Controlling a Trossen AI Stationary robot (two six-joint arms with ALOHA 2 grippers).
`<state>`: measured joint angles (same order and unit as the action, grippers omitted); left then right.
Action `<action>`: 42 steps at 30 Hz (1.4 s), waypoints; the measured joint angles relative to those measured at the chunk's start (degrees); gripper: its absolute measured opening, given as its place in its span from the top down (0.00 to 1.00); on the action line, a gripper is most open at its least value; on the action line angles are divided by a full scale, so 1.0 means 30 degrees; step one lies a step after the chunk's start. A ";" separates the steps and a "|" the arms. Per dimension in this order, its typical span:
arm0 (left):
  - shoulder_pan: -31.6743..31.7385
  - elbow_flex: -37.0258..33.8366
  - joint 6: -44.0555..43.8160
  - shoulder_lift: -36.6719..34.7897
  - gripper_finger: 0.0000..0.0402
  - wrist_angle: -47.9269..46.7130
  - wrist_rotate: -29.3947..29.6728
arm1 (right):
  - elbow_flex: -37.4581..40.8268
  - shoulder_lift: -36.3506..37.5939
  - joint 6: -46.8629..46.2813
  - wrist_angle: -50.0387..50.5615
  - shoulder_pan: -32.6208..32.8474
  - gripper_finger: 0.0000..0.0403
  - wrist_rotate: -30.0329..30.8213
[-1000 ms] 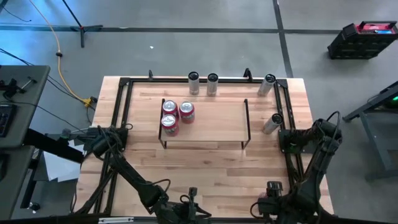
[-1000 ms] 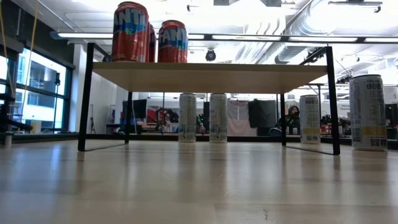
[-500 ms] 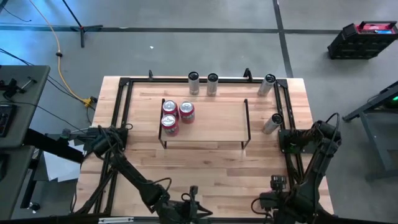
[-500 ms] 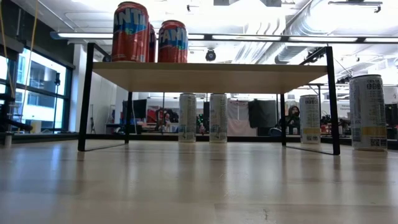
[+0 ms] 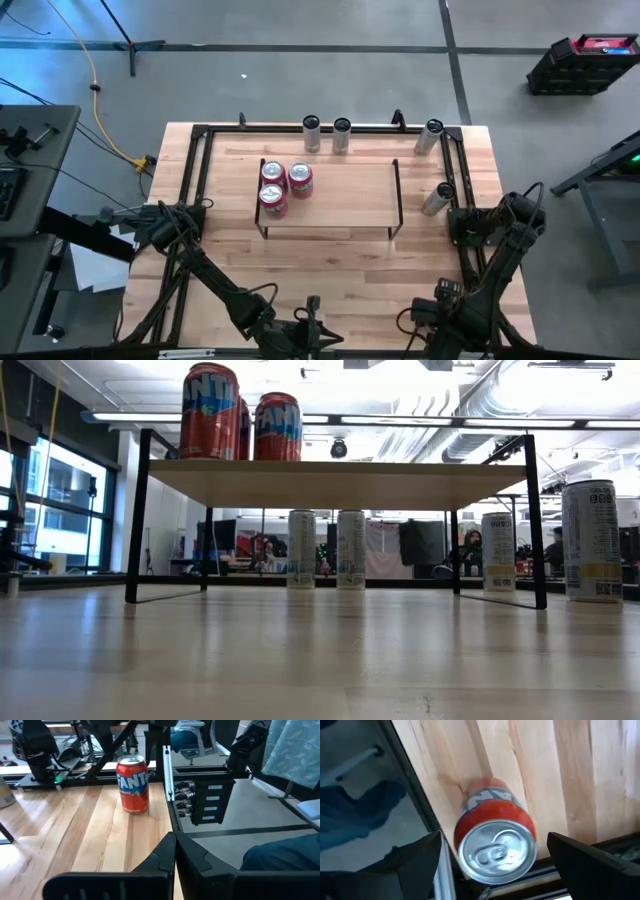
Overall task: Place canned beverage on shelf
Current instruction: Put the red soda can on the shelf aligned with the other red soda can
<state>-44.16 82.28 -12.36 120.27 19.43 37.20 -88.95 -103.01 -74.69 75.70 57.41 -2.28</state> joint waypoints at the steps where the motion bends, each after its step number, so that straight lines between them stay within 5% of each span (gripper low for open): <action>1: 0.0000 0.0000 0.0000 0.0000 1.00 -0.0037 -0.0103 | 0.0000 0.0010 -0.0312 -0.0104 0.0054 0.13 -0.0007; 27: -0.0036 0.0000 0.0005 0.0622 1.00 0.0195 -0.0386 | 0.1631 0.0083 -0.9888 -0.1025 0.0607 0.13 0.0093; 35: -0.0036 0.0000 0.0146 0.0634 1.00 0.0639 -0.0693 | 0.4513 0.0120 -1.1570 -0.5709 0.0576 0.13 -0.0124; 42: -0.0038 0.0000 0.0153 0.0634 1.00 0.0632 -0.1263 | 0.5064 0.0120 -1.2039 -0.6337 0.0186 0.19 -0.0397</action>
<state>-44.28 82.28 -11.90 122.17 21.32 33.41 -73.76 -102.65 -110.80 56.69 57.97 -3.47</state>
